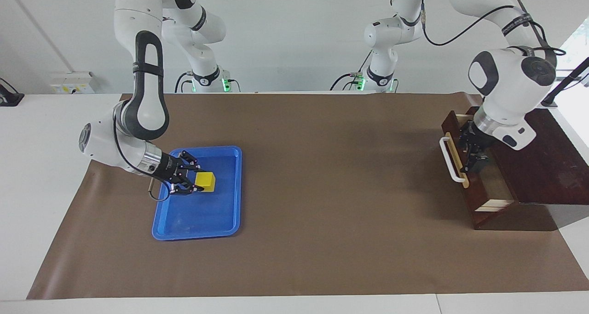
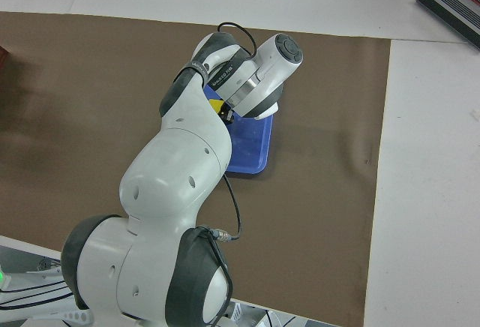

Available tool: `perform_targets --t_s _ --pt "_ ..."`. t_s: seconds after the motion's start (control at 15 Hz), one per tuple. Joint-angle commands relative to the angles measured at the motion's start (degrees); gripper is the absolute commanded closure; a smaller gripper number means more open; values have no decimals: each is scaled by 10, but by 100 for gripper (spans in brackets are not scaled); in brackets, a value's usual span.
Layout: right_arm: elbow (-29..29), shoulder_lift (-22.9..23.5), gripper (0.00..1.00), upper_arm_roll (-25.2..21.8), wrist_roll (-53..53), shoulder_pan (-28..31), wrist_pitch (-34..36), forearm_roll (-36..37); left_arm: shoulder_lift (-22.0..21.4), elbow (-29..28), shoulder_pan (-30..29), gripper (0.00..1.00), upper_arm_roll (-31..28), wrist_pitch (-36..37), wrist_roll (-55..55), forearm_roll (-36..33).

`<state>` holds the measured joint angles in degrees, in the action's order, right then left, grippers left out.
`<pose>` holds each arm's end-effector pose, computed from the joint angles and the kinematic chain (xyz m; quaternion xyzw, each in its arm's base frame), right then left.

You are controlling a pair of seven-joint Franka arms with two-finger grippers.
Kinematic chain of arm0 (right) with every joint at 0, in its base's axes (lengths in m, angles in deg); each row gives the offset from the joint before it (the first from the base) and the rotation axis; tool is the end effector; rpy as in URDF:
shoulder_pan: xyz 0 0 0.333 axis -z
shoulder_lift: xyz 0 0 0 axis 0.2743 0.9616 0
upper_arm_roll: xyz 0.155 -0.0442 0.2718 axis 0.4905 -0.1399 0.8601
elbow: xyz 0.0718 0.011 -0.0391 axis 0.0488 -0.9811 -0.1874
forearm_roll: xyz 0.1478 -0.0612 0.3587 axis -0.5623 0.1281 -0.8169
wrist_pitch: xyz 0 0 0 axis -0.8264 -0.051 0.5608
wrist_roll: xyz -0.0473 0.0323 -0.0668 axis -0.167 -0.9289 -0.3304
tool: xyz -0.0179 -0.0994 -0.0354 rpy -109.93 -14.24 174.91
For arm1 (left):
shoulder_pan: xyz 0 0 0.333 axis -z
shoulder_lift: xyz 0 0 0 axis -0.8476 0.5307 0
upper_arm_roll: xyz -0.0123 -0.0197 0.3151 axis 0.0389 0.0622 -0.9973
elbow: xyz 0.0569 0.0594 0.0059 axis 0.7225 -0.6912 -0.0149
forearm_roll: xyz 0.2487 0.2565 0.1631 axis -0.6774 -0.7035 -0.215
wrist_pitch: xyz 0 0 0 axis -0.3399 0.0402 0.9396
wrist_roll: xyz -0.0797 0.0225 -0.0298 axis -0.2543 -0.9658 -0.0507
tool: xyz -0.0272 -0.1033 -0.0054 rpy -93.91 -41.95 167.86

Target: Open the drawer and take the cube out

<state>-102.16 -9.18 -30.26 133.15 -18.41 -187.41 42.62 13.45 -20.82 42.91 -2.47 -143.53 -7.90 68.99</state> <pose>0.6095 -0.0163 0.3078 -0.6585 0.6845 0.2534 0.1834 0.6055 0.0710 0.4622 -0.7983 -0.6018 -0.0228 0.0116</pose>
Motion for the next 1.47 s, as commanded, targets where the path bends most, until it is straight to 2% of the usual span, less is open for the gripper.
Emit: perform_targets --t_s 0.0,0.2,0.47,0.53,0.6,0.8,0.87,1.13,1.4 --pt "-45 -29 100 4 -51 13 -18 -10 -7 -21 -38 0 1 -18 49 -15" --pt "-60 -31 100 4 -69 16 -32 -13 -6 -15 -40 0 2 -8 54 -15" --pt "-62 -33 100 4 -68 18 -40 -15 -12 42 19 0 7 90 35 -14" --pt "-65 -33 60 4 -68 17 -41 -15 -20 54 32 0 7 109 38 -14" --pt "-65 -33 26 4 -66 17 -44 -15 -34 58 40 0 8 125 41 -12" --pt "-56 -33 3 4 -61 20 -33 -14 -64 58 54 0 17 165 107 -4" --pt "-51 -35 0 4 -61 25 -21 -14 -74 58 61 0 20 180 157 -4" --pt "-24 -63 0 3 -27 23 20 -6 -103 63 82 0 21 224 336 16" --pt "-6 -124 0 4 -17 16 61 57 -88 94 102 0 11 280 525 18"
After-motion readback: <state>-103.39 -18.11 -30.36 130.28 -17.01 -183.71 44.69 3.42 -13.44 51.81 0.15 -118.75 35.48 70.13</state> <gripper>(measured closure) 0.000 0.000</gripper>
